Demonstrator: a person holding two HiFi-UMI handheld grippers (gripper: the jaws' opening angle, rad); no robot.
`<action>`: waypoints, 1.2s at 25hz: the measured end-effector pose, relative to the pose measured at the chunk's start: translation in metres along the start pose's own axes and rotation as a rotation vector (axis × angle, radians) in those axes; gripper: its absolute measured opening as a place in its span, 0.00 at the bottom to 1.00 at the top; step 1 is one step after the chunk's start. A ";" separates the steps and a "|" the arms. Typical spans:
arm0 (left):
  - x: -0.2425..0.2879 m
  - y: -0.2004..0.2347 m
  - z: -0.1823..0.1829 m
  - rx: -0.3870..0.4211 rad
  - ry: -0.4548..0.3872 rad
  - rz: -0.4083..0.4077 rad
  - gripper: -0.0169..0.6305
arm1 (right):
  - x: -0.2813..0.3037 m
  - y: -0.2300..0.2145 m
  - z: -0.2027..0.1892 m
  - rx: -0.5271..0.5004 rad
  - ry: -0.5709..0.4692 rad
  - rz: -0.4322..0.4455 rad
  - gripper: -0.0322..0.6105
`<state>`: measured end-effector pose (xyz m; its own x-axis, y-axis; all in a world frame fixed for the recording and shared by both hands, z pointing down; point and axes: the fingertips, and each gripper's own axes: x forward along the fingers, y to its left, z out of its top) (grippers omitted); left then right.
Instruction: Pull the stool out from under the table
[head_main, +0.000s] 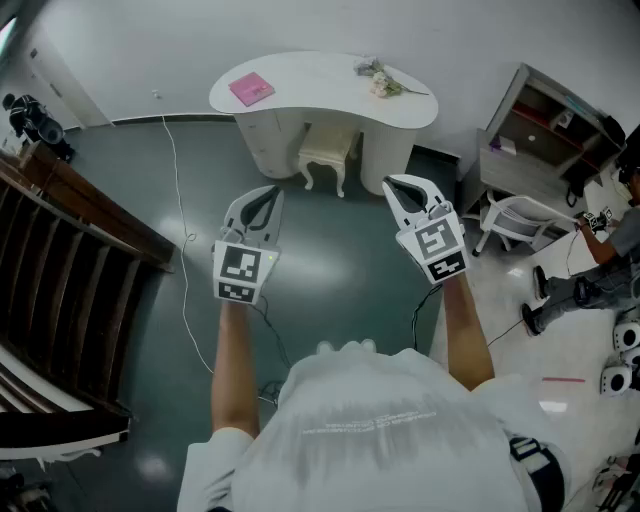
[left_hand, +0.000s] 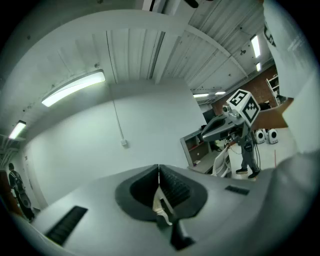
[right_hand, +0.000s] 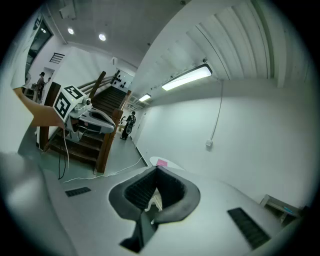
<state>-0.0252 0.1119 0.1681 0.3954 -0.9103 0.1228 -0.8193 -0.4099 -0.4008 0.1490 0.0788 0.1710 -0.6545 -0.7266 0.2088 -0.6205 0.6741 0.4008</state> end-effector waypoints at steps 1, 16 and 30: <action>0.000 0.002 -0.003 -0.003 0.001 -0.001 0.05 | 0.002 0.001 -0.001 0.000 0.005 -0.002 0.07; -0.004 0.029 -0.052 -0.052 0.035 -0.077 0.05 | 0.018 0.013 0.009 0.165 -0.037 -0.120 0.07; 0.092 0.056 -0.076 -0.061 0.078 -0.111 0.05 | 0.089 -0.043 -0.036 0.181 0.025 -0.084 0.07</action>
<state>-0.0661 0.0007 0.2260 0.4529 -0.8601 0.2346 -0.7972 -0.5085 -0.3253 0.1331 -0.0196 0.2047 -0.5872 -0.7832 0.2045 -0.7419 0.6218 0.2510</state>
